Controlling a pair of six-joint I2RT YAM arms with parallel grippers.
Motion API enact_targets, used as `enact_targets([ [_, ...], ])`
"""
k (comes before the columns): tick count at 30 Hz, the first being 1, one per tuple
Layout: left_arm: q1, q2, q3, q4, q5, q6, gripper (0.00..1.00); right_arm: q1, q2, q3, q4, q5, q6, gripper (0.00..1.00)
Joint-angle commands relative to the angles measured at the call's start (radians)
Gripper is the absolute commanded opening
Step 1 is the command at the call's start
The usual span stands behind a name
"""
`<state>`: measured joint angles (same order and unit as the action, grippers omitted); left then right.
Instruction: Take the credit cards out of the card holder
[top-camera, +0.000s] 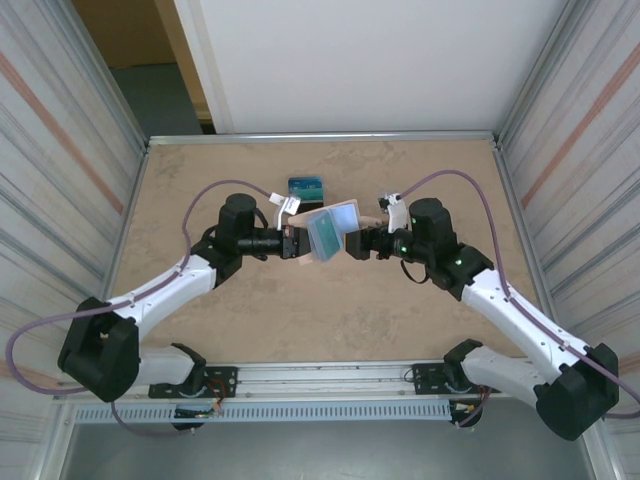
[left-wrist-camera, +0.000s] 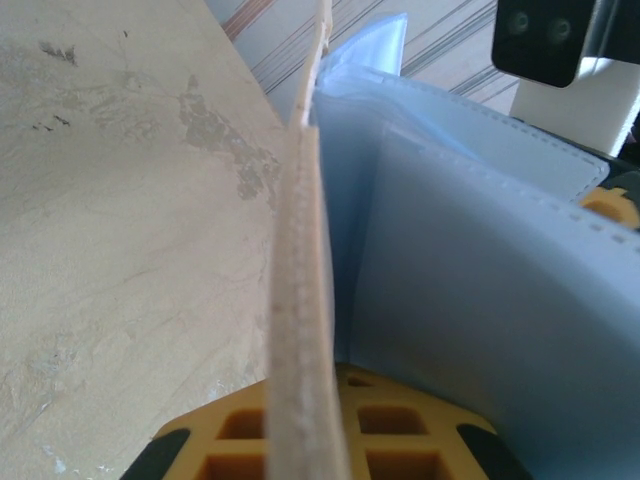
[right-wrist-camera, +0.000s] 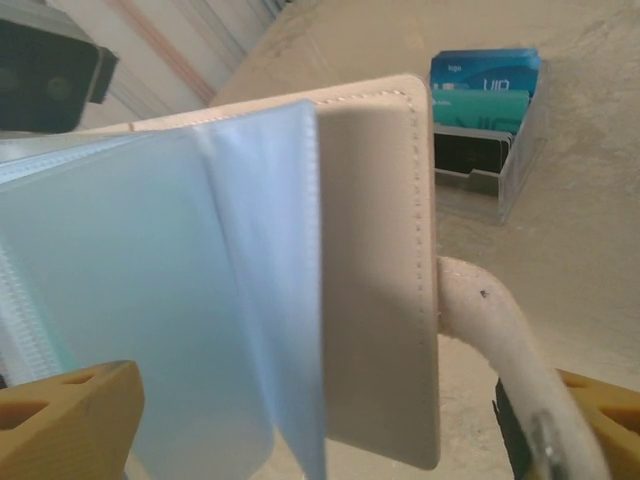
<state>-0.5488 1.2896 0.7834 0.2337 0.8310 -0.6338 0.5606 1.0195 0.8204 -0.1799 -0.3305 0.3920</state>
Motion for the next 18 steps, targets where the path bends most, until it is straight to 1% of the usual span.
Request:
enact_targets([
  [1,0.009,-0.001,0.032,0.039,0.037,-0.006,0.00,-0.009,-0.044,-0.012,0.016,-0.022,0.008,0.96],
  [5,0.009,-0.005,0.030,0.040,0.040,-0.006,0.00,-0.010,-0.068,-0.017,0.015,-0.018,0.011,1.00],
  [9,0.009,-0.007,0.030,0.044,0.043,-0.007,0.00,-0.010,-0.076,-0.015,0.005,-0.004,0.013,0.99],
  [15,0.008,-0.009,0.030,0.070,0.066,-0.013,0.00,-0.011,-0.046,-0.020,0.012,-0.007,0.025,0.99],
  [17,0.009,-0.008,0.030,0.083,0.075,-0.019,0.00,-0.024,-0.035,-0.025,0.032,-0.028,0.045,0.99],
  [18,0.009,-0.009,0.031,0.089,0.079,-0.021,0.00,-0.038,-0.035,-0.029,0.049,-0.058,0.061,0.99],
])
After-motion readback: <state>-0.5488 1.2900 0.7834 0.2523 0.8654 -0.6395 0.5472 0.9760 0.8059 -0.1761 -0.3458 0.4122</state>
